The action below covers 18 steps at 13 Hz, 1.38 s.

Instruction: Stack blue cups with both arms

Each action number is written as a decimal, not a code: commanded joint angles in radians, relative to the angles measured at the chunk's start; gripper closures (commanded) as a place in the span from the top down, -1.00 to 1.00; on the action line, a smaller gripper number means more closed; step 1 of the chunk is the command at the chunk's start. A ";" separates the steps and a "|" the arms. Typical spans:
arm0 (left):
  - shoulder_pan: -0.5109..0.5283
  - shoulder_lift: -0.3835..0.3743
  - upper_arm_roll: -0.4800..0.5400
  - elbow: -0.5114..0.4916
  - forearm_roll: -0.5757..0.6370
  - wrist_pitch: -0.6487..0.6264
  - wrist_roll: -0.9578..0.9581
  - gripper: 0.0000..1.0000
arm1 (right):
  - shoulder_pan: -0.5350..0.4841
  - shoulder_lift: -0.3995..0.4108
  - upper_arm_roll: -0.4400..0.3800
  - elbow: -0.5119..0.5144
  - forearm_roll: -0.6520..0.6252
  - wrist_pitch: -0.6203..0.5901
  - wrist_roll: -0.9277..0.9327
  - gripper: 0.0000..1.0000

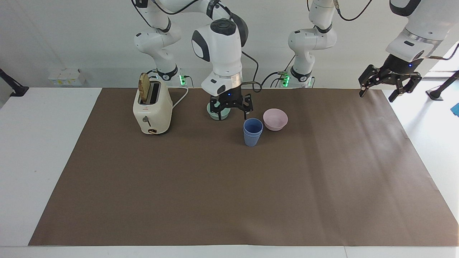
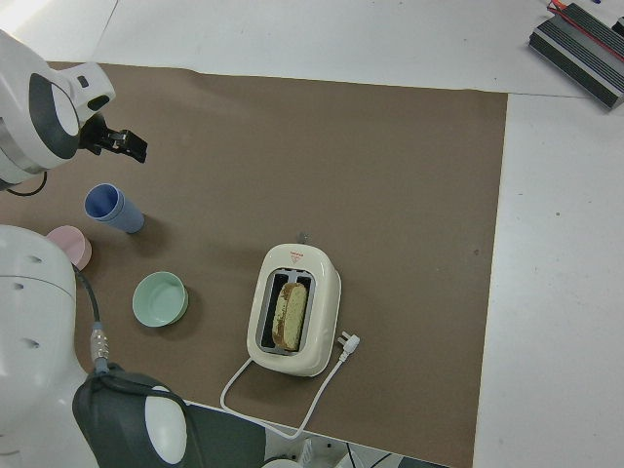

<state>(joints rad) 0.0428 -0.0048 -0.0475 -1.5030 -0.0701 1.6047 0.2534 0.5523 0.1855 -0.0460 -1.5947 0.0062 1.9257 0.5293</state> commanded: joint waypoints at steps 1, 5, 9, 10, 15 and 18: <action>-0.012 -0.003 0.008 0.014 0.013 -0.022 -0.014 1.00 | -0.135 -0.092 0.011 -0.008 -0.014 -0.092 -0.186 1.00; -0.012 -0.003 0.008 0.014 0.013 -0.023 -0.008 1.00 | -0.322 -0.192 0.005 0.010 -0.014 -0.258 -0.428 1.00; -0.012 0.002 0.009 0.020 0.016 -0.029 -0.005 1.00 | -0.416 -0.189 0.000 0.102 -0.005 -0.459 -0.462 1.00; -0.011 0.008 0.011 0.027 0.018 -0.054 -0.005 1.00 | -0.419 -0.189 0.000 0.110 -0.003 -0.476 -0.460 1.00; -0.008 0.034 0.008 0.070 0.016 -0.089 -0.009 1.00 | -0.451 -0.193 -0.009 0.133 0.021 -0.462 -0.453 1.00; -0.014 0.029 0.011 0.067 0.024 -0.075 -0.014 1.00 | -0.454 -0.205 -0.011 0.114 0.018 -0.462 -0.448 1.00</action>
<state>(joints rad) 0.0432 0.0118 -0.0448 -1.4696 -0.0695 1.5512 0.2534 0.1103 -0.0150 -0.0615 -1.4779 0.0111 1.4690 0.0832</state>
